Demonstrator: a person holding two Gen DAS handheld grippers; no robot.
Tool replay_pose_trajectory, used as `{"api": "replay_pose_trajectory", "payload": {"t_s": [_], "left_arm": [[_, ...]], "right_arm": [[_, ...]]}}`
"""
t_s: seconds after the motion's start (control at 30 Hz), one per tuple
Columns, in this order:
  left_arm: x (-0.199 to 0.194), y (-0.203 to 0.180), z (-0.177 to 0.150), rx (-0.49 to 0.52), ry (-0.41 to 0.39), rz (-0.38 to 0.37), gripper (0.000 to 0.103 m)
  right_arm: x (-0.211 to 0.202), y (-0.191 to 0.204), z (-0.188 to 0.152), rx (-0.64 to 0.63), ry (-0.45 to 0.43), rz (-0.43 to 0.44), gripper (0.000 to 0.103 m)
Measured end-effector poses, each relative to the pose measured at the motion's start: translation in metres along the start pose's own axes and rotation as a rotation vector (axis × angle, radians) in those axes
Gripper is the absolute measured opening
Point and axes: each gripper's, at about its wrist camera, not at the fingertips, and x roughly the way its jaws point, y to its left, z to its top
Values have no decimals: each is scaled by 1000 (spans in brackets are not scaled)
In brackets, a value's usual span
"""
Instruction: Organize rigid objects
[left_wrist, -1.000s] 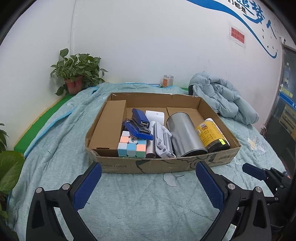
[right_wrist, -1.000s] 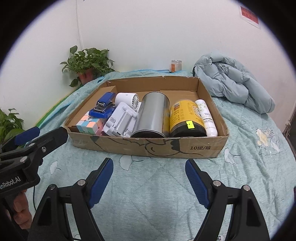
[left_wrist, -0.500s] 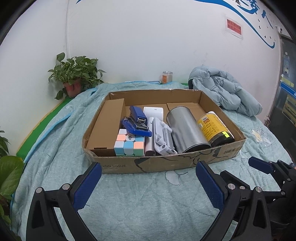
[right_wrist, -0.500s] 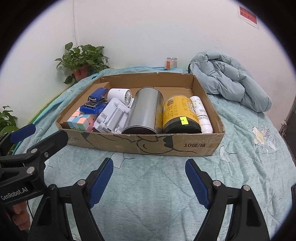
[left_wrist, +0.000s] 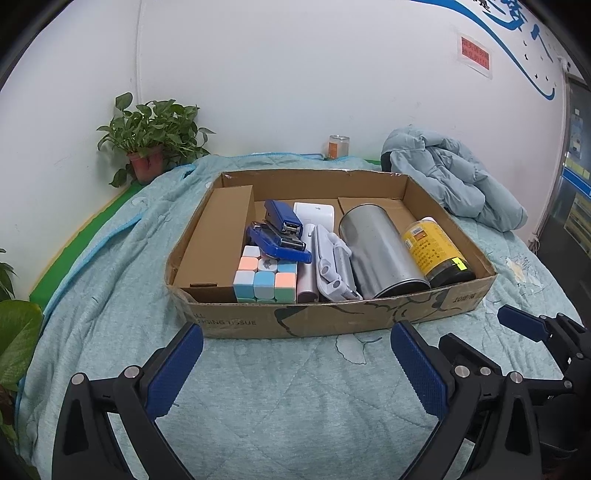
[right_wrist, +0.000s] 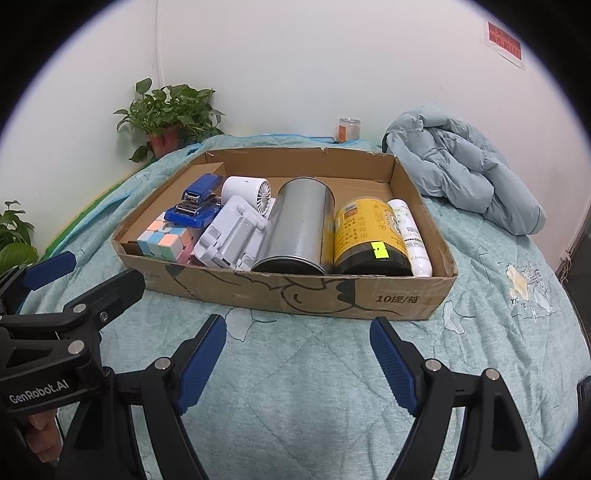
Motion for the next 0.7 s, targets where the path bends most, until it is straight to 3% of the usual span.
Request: {"api": "replay_pose_trajectory", "payload": {"t_s": [0.63, 0.7], "left_arm": [[10, 2, 3, 7, 11, -10, 102], [10, 2, 3, 19, -15, -7, 102]], "right_arm": [[8, 0, 3, -16, 10, -7, 80], [10, 0, 5, -19, 11, -6, 80]]}}
